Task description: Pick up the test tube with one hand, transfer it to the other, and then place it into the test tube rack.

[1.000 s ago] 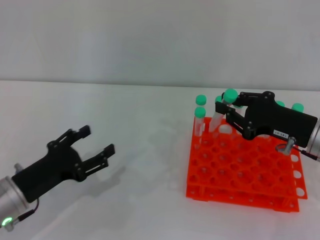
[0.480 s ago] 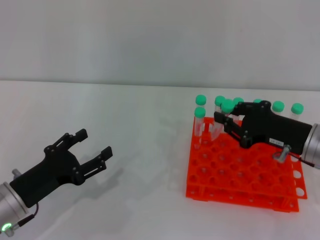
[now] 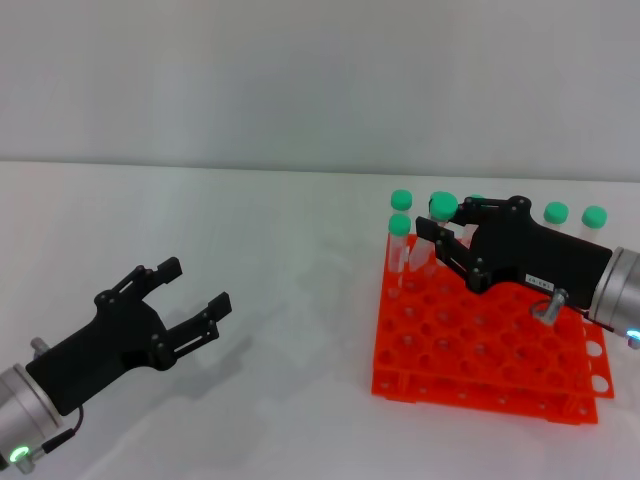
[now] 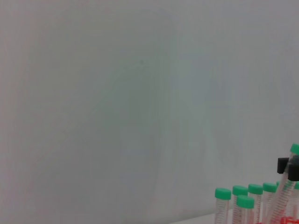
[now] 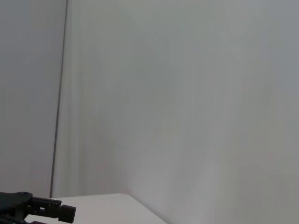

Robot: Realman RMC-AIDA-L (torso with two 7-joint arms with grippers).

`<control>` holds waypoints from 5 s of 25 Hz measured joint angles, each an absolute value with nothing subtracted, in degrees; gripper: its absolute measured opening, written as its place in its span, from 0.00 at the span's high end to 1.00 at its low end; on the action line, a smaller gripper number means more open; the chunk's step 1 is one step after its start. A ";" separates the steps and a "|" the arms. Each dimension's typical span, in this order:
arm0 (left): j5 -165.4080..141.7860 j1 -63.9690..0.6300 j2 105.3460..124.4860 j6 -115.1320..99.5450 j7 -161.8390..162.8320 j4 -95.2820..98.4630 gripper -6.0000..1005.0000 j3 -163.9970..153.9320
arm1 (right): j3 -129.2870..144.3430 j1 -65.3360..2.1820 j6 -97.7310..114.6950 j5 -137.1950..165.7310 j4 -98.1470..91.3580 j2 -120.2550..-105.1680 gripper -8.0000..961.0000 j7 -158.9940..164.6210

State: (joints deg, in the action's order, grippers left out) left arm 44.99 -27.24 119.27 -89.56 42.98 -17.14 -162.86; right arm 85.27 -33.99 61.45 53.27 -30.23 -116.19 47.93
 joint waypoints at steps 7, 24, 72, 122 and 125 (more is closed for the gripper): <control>44.72 -26.81 119.27 -89.55 42.98 -16.10 0.12 -162.86 | 86.04 -34.22 60.44 53.19 -29.55 -116.19 0.78 46.90; 44.12 -26.62 119.25 -89.47 41.66 -14.50 0.12 -162.86 | 89.43 -34.11 56.78 47.93 -29.00 -116.19 0.78 41.00; 43.77 -26.93 119.19 -89.38 41.66 -14.50 0.12 -162.95 | 97.63 -35.41 48.46 42.76 -29.30 -116.19 0.64 40.17; 75.64 -23.01 119.29 -81.87 24.45 -4.26 0.12 -162.86 | 61.85 -14.43 80.75 35.49 -15.04 -115.19 0.12 22.29; 75.89 -23.02 119.31 -81.18 23.85 -3.96 0.12 -162.86 | 61.81 -14.61 80.77 34.83 -14.98 -115.21 0.12 22.09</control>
